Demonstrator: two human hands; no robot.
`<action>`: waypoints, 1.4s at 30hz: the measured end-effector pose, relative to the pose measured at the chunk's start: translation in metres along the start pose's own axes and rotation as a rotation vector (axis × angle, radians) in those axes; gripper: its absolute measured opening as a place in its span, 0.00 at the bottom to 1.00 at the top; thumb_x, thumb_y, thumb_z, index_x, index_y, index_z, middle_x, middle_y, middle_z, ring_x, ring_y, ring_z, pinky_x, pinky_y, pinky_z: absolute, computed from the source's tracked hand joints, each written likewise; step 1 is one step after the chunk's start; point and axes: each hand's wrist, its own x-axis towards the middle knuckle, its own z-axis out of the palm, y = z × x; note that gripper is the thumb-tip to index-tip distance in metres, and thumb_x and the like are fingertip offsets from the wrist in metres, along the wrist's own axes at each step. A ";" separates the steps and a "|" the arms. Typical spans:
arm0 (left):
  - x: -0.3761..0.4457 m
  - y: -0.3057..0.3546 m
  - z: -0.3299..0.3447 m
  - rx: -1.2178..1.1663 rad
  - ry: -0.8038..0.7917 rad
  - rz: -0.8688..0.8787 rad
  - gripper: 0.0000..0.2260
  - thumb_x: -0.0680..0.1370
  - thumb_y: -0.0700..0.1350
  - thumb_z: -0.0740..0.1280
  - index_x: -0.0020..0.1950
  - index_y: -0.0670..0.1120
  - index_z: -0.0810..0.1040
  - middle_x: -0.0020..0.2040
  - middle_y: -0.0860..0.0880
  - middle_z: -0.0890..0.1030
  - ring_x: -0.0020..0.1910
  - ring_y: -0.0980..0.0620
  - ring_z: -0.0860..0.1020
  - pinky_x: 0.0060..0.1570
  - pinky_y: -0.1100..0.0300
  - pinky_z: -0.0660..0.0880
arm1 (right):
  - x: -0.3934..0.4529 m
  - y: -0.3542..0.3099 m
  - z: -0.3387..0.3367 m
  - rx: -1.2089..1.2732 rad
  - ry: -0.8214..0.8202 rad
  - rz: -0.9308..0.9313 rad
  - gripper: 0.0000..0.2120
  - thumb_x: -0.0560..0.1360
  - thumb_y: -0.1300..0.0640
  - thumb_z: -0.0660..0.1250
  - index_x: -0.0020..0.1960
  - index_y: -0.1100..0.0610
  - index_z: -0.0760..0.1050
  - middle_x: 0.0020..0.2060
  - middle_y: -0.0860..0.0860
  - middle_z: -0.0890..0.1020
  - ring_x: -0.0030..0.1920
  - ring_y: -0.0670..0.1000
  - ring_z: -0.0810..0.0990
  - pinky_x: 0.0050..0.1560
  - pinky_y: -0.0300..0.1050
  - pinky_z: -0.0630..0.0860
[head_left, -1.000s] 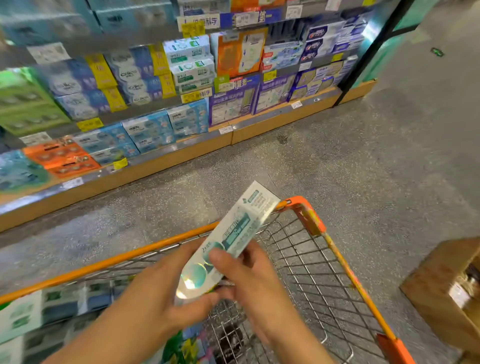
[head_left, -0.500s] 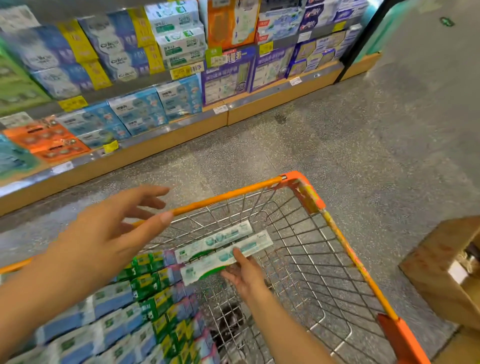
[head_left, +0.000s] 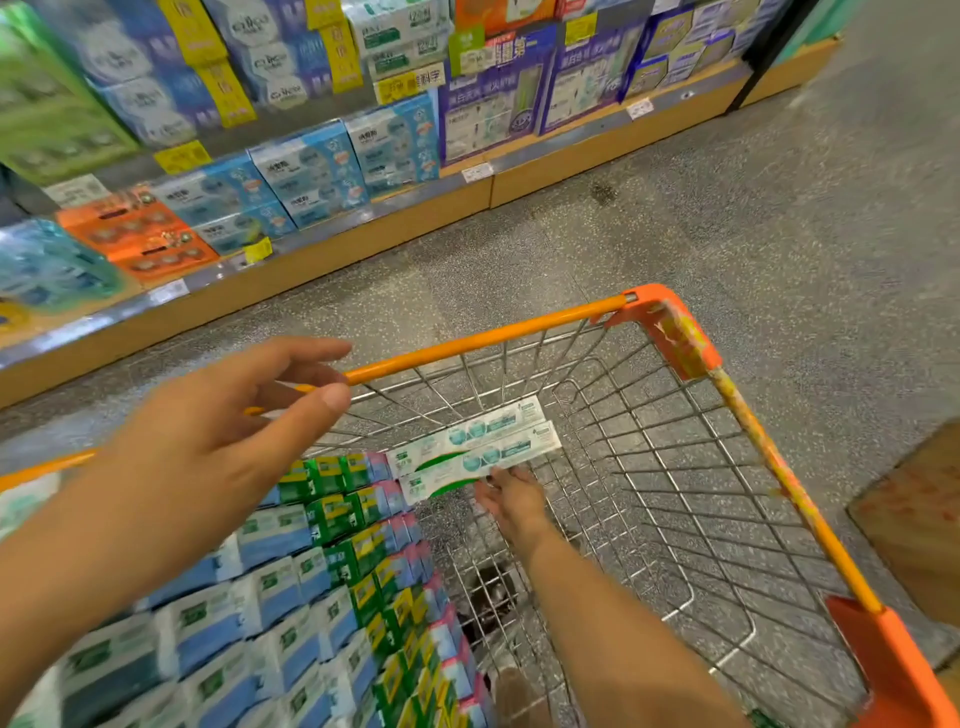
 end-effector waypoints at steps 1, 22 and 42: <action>-0.002 0.004 0.000 0.000 0.004 0.009 0.26 0.63 0.78 0.56 0.56 0.71 0.73 0.51 0.65 0.80 0.48 0.65 0.79 0.45 0.63 0.73 | -0.006 -0.001 -0.003 -0.083 -0.027 -0.017 0.16 0.77 0.66 0.63 0.65 0.61 0.70 0.53 0.59 0.82 0.46 0.53 0.84 0.38 0.45 0.82; -0.133 0.321 0.223 -0.037 -0.529 0.737 0.25 0.68 0.64 0.56 0.58 0.54 0.75 0.50 0.62 0.78 0.50 0.71 0.74 0.46 0.69 0.70 | -0.478 -0.034 -0.388 -0.479 0.985 -1.628 0.14 0.72 0.53 0.67 0.54 0.60 0.79 0.45 0.47 0.80 0.45 0.44 0.78 0.53 0.29 0.72; -0.263 0.307 0.617 0.425 -1.103 0.735 0.12 0.78 0.43 0.65 0.62 0.47 0.75 0.45 0.62 0.75 0.44 0.59 0.76 0.45 0.59 0.72 | -0.345 0.168 -0.688 0.168 1.101 -0.677 0.09 0.72 0.60 0.72 0.48 0.50 0.77 0.39 0.38 0.79 0.39 0.32 0.78 0.42 0.22 0.70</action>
